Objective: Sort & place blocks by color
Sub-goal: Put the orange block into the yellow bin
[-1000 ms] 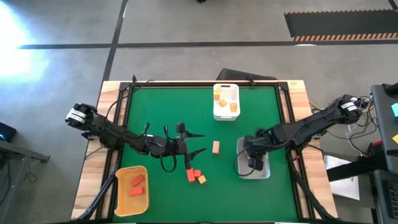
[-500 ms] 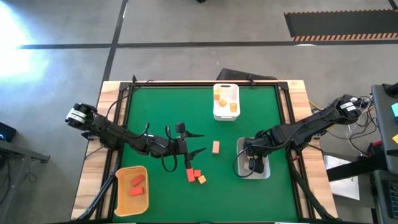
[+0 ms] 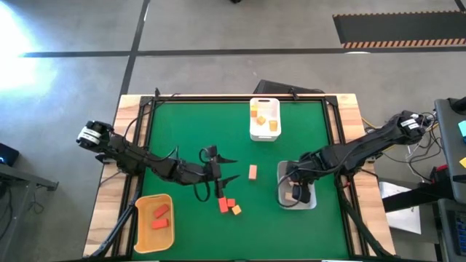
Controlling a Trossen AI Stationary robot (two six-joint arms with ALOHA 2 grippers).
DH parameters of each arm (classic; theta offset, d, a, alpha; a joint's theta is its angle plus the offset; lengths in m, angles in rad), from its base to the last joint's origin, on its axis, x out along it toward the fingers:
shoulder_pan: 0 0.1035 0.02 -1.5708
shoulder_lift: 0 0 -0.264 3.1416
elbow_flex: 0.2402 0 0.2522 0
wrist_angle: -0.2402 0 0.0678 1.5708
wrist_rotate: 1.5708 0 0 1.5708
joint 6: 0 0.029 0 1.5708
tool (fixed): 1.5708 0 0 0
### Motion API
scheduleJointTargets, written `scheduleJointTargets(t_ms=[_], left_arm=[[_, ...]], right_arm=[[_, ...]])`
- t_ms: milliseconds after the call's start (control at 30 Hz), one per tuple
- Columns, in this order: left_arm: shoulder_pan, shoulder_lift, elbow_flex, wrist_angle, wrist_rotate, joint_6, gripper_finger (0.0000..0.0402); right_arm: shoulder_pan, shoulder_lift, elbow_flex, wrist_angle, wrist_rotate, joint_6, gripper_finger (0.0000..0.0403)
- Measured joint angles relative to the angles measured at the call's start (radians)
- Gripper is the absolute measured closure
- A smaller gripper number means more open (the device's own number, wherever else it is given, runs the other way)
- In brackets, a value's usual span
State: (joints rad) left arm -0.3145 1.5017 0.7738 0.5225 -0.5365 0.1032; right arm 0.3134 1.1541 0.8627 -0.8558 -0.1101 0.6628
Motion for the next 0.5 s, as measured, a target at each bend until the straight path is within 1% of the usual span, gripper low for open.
scheduleJointTargets(t_ms=[133, 200, 267, 400, 500], left_arm=[[-0.002, 0.000, 0.015, -0.110, 0.007, -0.077, 0.0176], [-0.002, 0.000, 0.032, -0.192, 0.043, -0.124, 0.0176], [-0.002, 0.000, 0.051, -0.284, 0.123, -0.154, 0.0176], [-0.003, 0.000, 0.080, -0.409, 0.366, -0.178, 0.0176], [-0.011, 0.000, 0.109, -0.488, 0.498, -0.176, 0.0176]], right_arm=[[0.001, -0.041, 0.000, 0.002, 0.014, 0.000, 0.0164], [0.001, -0.061, 0.000, 0.009, 0.036, -0.004, 0.0165], [0.003, -0.079, 0.000, 0.016, 0.057, -0.018, 0.0166], [0.006, -0.105, 0.000, 0.047, 0.069, -0.035, 0.0165], [0.012, -0.119, 0.000, 0.064, 0.069, -0.053, 0.0167]])
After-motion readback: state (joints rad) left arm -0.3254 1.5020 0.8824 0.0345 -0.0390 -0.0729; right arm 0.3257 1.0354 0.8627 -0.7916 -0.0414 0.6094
